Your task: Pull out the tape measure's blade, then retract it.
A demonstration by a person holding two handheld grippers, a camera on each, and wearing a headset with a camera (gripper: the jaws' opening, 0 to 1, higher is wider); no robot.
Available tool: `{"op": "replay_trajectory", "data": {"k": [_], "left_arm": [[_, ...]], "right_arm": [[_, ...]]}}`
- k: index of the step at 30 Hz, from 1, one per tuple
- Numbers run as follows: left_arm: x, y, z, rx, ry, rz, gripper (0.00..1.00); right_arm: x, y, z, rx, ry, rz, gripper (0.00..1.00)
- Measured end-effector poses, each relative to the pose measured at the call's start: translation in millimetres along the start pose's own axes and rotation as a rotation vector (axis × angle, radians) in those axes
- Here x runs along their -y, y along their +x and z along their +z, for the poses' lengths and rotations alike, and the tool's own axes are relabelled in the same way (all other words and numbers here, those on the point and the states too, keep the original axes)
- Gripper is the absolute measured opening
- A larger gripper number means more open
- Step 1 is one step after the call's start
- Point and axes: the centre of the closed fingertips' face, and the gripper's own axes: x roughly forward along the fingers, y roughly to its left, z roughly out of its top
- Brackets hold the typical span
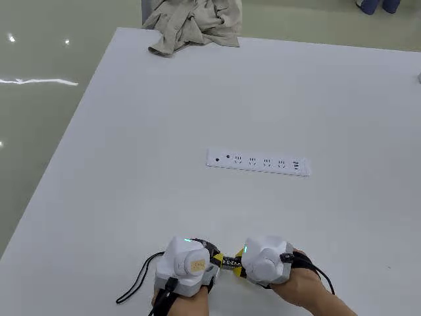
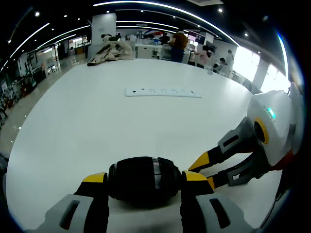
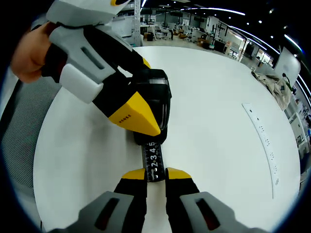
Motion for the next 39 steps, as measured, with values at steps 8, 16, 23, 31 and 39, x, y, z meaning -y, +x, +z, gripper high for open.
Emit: {"op": "replay_trajectory", "data": {"k": [8, 16, 23, 31, 39], "left_arm": [[-0.1, 0.0, 0.0, -0.002, 0.001, -0.001, 0.56], [-0.3, -0.1, -0.3, -0.009, 0.003, -0.002, 0.56], [-0.3, -0.4, -0.7, -0.009, 0.007, 0.0, 0.55], [-0.4, -0.3, -1.0, -0.013, 0.006, 0.0, 0.55], [-0.7, -0.1, -0.9, -0.017, 0.004, -0.002, 0.55]], "right_arm": [[-0.5, 2.2, 3.0, 0.0, 0.006, 0.001, 0.13], [-1.2, 3.9, 5.7, 0.006, 0.015, -0.001, 0.13], [-1.2, 5.9, 8.0, 0.016, 0.036, 0.005, 0.13], [-2.2, 9.2, 11.9, 0.021, 0.039, 0.008, 0.13], [-2.4, 12.5, 15.5, 0.029, 0.053, 0.011, 0.13]]}}
